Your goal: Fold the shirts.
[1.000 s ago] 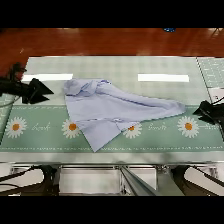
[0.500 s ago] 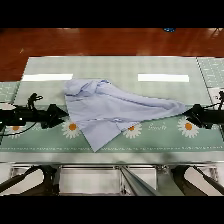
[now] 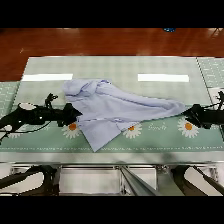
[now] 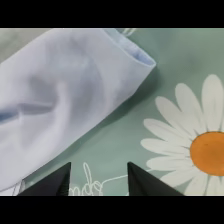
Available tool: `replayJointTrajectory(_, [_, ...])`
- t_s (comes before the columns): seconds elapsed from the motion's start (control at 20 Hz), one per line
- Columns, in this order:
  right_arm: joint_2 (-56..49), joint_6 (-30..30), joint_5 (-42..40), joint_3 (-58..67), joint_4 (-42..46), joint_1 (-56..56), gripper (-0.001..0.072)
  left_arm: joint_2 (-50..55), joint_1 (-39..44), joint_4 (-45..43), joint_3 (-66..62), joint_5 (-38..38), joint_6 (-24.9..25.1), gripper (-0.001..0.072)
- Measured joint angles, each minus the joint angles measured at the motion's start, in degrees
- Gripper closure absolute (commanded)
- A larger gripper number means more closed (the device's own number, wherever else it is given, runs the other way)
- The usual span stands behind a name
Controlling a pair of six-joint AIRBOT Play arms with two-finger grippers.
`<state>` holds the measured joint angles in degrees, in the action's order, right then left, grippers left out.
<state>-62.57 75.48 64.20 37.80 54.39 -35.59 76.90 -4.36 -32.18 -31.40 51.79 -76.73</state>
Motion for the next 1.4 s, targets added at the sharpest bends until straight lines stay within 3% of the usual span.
replayJointTrajectory(0.2, [0.0,0.6,0.7,1.4,1.2,-2.6,0.0308,1.1,-0.2,0.3,-1.0,0.9,2.8,0.0638])
replayJointTrajectory(0.5, [0.0,3.7,1.2,1.7,10.8,-7.6,0.0308,0.1,-2.3,-0.2,-3.2,5.4,6.1,0.0684])
replayJointTrajectory(1.4, [0.0,4.5,-0.2,1.8,13.4,-8.6,0.0308,-5.4,-3.4,0.1,-9.7,10.1,7.1,0.0684])
